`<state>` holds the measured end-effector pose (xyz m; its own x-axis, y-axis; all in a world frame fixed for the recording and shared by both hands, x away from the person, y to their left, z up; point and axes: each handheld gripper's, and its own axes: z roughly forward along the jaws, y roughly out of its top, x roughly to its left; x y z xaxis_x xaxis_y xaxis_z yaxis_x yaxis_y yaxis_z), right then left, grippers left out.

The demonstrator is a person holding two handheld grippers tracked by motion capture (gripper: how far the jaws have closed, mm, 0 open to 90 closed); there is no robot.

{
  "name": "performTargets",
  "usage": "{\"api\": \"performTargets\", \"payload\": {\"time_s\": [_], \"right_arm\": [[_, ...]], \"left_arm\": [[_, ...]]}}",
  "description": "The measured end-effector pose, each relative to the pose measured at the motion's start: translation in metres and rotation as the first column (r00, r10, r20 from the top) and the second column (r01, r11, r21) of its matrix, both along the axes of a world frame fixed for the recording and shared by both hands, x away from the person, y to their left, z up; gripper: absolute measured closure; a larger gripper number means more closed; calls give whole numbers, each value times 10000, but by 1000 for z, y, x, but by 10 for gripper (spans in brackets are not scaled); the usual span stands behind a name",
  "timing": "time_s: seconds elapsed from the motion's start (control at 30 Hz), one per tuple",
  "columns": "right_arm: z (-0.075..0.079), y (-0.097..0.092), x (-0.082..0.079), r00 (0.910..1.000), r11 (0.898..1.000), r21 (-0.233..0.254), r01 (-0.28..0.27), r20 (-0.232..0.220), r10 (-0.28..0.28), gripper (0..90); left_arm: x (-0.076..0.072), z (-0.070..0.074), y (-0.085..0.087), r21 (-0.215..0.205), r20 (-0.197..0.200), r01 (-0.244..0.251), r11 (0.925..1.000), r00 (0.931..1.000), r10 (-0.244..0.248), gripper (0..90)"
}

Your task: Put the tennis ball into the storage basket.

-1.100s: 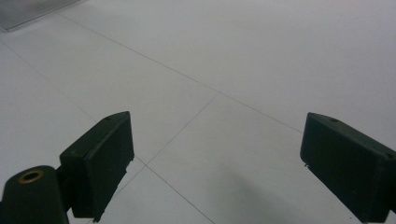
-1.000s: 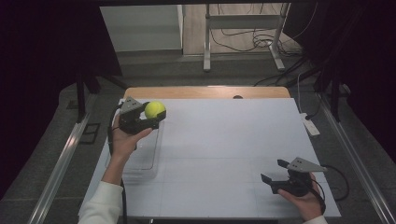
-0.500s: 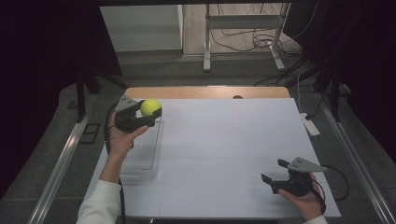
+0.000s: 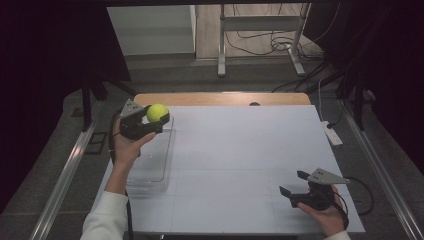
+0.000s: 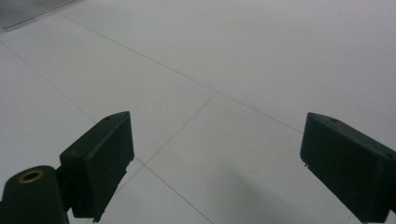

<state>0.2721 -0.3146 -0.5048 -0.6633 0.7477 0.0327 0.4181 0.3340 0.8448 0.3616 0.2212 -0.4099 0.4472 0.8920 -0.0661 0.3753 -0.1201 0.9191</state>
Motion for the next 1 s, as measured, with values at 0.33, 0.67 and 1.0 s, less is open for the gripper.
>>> {"api": "performTargets", "payload": {"time_s": [0.33, 0.67, 1.0], "right_arm": [[0, -1, 0, 10000, 10000, 0, 6, -6, -6, 99], [0, -1, 0, 10000, 10000, -7, 45, -20, -45, 99], [0, -1, 0, 10000, 10000, 30, 13, -10, -13, 99]], "left_arm": [[6, -4, 5, 43, -172, -256, 9997, 9995, 257, 257], [12, -10, 16, 130, -385, -662, 9977, 9970, 667, 256], [16, -14, 21, 170, -533, -1008, 9948, 9934, 1015, 256]]}}
